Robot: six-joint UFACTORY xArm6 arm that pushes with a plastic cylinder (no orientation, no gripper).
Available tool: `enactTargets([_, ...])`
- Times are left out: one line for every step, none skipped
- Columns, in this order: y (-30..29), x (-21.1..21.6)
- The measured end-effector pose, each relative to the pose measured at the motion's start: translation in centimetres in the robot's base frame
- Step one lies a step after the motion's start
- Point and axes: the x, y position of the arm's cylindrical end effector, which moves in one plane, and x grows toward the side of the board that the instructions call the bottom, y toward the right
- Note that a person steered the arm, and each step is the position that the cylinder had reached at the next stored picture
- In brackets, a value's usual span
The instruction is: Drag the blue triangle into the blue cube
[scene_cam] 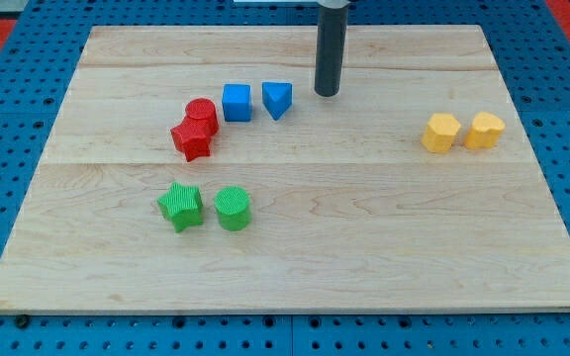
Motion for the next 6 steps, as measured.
enactTargets([-2.4,0.1])
enactTargets([-4.5,0.1])
enactTargets([-5.0,0.1])
enactTargets([-2.6,0.4])
enactTargets([-0.1,4.7])
enactTargets([-0.1,10.8])
